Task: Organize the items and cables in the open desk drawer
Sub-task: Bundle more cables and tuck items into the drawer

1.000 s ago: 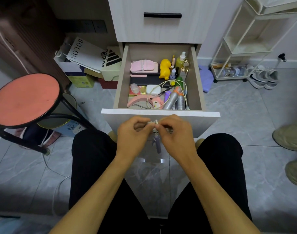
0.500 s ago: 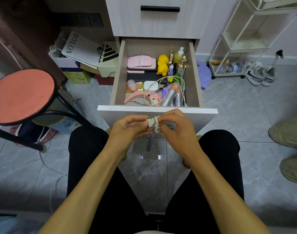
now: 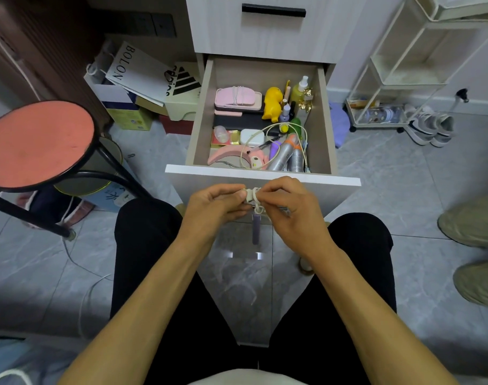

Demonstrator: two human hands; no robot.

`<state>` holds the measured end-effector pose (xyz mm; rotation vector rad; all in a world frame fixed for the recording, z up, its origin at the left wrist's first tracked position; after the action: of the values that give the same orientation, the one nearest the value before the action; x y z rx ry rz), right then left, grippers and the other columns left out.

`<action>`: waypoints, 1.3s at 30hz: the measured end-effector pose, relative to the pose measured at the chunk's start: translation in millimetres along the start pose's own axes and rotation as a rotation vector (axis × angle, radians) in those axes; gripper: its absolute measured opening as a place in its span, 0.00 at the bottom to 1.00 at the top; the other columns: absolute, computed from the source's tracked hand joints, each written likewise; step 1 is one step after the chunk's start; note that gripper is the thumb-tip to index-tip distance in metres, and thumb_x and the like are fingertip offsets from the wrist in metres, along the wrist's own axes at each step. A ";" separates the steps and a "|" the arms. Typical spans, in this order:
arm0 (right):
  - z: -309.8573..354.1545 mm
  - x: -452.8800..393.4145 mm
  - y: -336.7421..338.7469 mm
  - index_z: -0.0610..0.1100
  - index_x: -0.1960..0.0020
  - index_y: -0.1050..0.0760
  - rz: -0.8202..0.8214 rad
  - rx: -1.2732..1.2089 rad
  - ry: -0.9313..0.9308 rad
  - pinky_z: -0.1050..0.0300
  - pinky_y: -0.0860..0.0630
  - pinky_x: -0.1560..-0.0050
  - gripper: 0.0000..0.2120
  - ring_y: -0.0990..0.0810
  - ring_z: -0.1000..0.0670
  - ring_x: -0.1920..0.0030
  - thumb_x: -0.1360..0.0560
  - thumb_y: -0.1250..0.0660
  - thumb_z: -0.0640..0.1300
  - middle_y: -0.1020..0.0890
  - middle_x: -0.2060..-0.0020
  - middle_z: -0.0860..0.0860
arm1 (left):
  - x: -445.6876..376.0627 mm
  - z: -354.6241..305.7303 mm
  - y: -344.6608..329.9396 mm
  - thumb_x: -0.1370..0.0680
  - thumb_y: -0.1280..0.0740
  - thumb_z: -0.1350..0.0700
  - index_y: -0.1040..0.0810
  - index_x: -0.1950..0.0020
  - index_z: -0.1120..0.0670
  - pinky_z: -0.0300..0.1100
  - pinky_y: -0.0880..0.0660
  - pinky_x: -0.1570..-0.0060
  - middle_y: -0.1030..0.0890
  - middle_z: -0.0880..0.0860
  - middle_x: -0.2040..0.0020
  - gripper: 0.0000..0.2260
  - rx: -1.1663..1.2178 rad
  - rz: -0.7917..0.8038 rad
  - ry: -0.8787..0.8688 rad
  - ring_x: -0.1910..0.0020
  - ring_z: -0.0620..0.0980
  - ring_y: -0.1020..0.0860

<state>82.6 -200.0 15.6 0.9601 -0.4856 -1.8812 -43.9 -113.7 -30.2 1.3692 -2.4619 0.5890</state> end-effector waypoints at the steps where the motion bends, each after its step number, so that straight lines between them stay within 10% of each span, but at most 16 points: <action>1: 1.4 0.8 0.0 0.41 0.50 0.16 -0.002 -0.016 0.020 0.64 0.26 0.51 0.08 0.22 0.49 0.51 0.26 0.32 0.36 0.19 0.52 0.47 | 0.9 1.1 -1.0 0.24 0.30 0.62 0.19 0.47 0.59 0.41 0.20 0.55 0.15 0.58 0.55 0.06 0.021 0.009 0.008 0.56 0.54 0.15; 17: -5.6 -1.9 -21.7 0.43 0.51 0.17 0.062 -0.272 -0.202 0.72 0.31 0.59 0.08 0.23 0.59 0.58 0.29 0.26 0.35 0.20 0.58 0.51 | 7.0 5.4 2.6 0.25 0.28 0.57 0.18 0.44 0.52 0.46 0.20 0.50 0.15 0.56 0.51 0.10 -0.069 0.037 -0.020 0.50 0.55 0.16; 27: -9.5 5.7 -31.8 0.47 0.50 0.20 0.271 0.017 -0.270 0.55 0.22 0.52 0.07 0.21 0.55 0.58 0.25 0.30 0.49 0.18 0.57 0.53 | 6.8 15.3 7.9 0.25 0.30 0.67 0.20 0.45 0.58 0.41 0.20 0.59 0.14 0.55 0.57 0.10 0.020 0.010 0.032 0.58 0.53 0.16; 39: -0.5 3.5 -38.7 0.45 0.51 0.24 0.293 0.095 -0.243 0.56 0.25 0.54 0.05 0.24 0.53 0.57 0.23 0.33 0.46 0.21 0.58 0.52 | 21.0 -12.0 18.3 0.27 0.25 0.56 0.18 0.61 0.45 0.36 0.22 0.56 0.18 0.45 0.61 0.07 -0.555 -0.332 -0.360 0.61 0.40 0.19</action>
<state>60.3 -184.3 -12.1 0.6798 -0.8209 -1.7255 -70.0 -115.1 -14.9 1.6731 -2.2965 -0.4212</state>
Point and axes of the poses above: each hand's wrist, its own x-axis away from the middle knuckle, its own y-axis out of the back of the hand, z = x × y, the point moved 7 cm from there along -x, towards the middle knuckle
